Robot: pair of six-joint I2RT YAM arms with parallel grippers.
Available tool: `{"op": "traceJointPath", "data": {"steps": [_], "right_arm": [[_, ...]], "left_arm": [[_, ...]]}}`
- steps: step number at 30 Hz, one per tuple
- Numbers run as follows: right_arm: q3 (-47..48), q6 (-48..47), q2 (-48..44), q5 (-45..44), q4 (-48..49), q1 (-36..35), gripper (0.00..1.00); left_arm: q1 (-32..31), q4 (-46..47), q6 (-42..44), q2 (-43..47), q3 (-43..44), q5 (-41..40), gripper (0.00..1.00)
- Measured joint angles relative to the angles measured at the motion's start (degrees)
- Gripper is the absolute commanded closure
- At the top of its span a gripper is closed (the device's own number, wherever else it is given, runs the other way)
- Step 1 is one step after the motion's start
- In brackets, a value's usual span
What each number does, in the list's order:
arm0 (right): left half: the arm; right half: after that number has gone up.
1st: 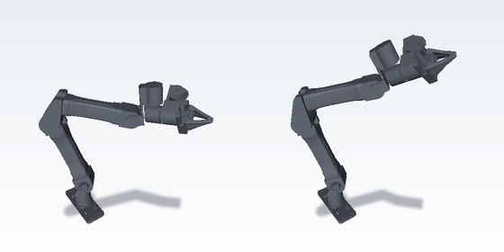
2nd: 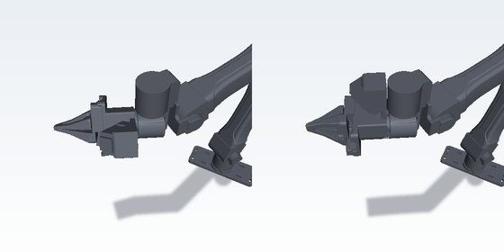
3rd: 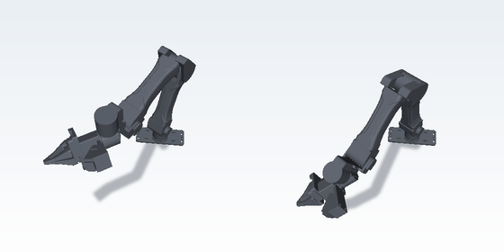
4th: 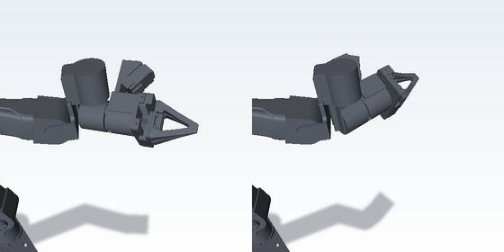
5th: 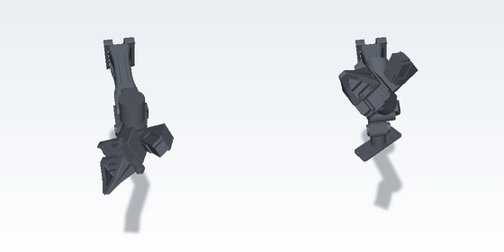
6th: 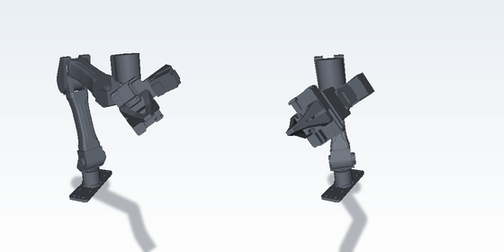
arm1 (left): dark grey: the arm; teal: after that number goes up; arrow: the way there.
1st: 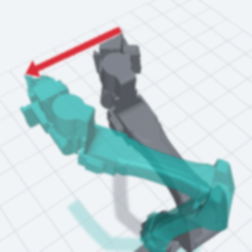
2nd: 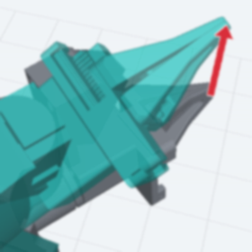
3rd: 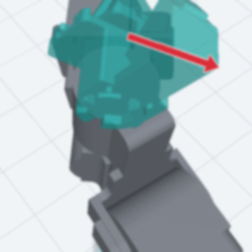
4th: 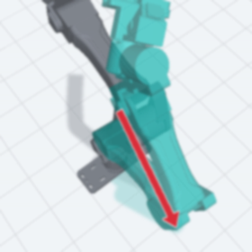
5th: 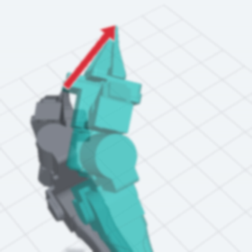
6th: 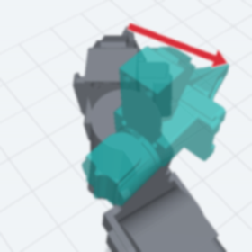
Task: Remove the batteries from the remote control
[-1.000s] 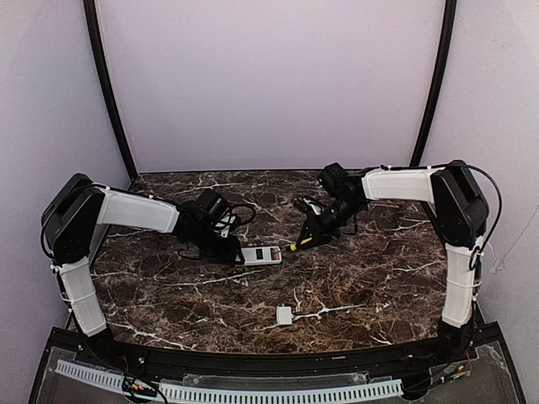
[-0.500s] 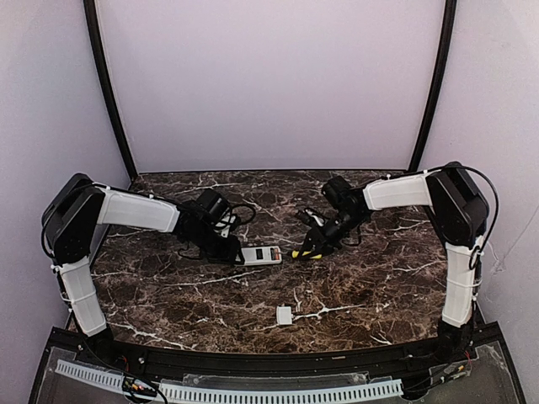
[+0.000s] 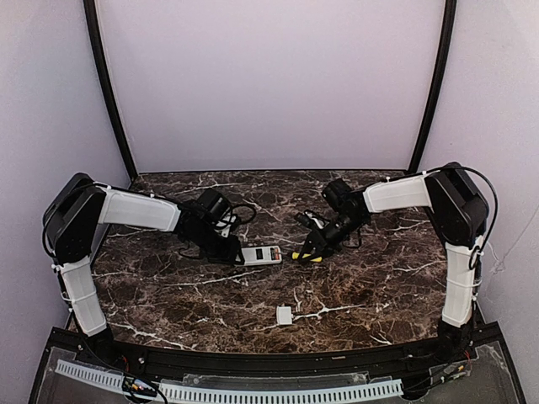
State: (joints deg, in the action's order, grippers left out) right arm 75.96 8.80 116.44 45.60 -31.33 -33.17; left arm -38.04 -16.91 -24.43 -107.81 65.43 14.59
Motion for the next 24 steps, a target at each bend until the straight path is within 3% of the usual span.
{"op": "traceJointPath", "data": {"steps": [9, 11, 17, 24], "right_arm": [[6.8, 2.5, 0.0, -6.4, -7.7, -1.3, 1.00], [7.6, 3.2, -0.3, -7.3, -9.0, -1.4, 1.00], [8.6, 3.8, -1.6, -7.5, -12.3, -1.6, 1.00], [10.1, 3.4, -3.4, -8.0, -14.0, -1.6, 1.00]], "left_arm": [[0.0, 0.0, 0.4, -0.1, 0.2, -0.2, 0.60], [0.0, 0.8, 0.9, -0.2, 0.2, -0.5, 0.53], [-0.1, 3.6, 4.5, -0.2, 0.2, -0.9, 0.21], [-0.1, 3.0, 13.8, 3.2, 0.5, -1.8, 0.02]]}}
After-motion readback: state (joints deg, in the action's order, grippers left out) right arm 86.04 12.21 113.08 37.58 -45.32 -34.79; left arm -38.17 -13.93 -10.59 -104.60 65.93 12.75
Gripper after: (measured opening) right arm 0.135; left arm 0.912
